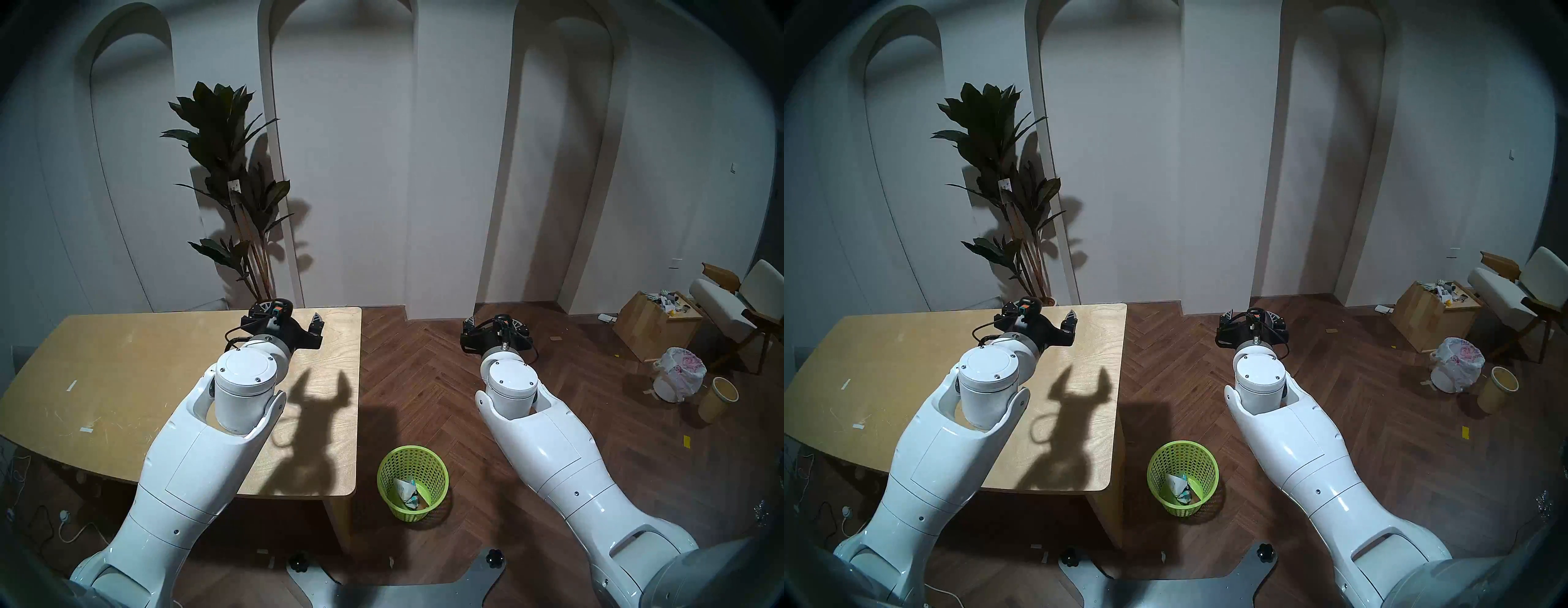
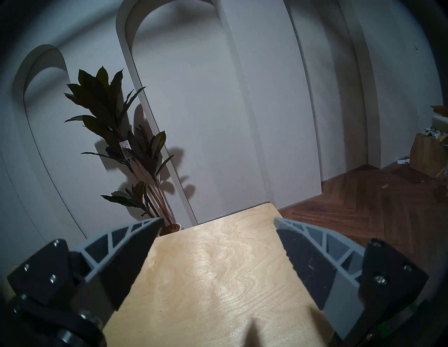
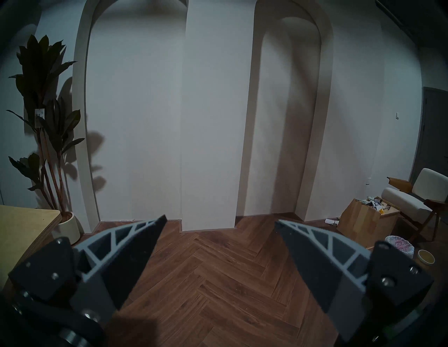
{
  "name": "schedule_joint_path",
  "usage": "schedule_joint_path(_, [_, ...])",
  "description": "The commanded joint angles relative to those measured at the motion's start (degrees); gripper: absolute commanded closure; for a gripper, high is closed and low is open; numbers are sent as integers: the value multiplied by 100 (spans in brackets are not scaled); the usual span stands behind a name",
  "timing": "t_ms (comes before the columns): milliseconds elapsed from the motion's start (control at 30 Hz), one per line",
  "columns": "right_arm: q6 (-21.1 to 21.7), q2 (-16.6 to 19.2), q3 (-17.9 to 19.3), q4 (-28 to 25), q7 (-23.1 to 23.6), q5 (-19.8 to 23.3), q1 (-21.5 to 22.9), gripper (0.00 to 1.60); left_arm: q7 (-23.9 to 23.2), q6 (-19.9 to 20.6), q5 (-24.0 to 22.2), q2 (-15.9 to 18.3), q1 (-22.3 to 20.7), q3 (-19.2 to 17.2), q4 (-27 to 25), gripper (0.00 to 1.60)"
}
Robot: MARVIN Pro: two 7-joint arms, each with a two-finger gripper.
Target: Put the trash into the trash bin on the ground
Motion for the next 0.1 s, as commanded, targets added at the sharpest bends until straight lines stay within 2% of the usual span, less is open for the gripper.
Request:
schedule_joint_path(0, [-81, -20, 9, -89, 29, -10, 117, 0, 14, -92, 29, -9, -126, -27, -120, 0])
schedule_joint_path(67, [-82, -20, 8, -88, 28, -10, 117, 0, 14, -93, 30, -9, -126, -27, -120, 0])
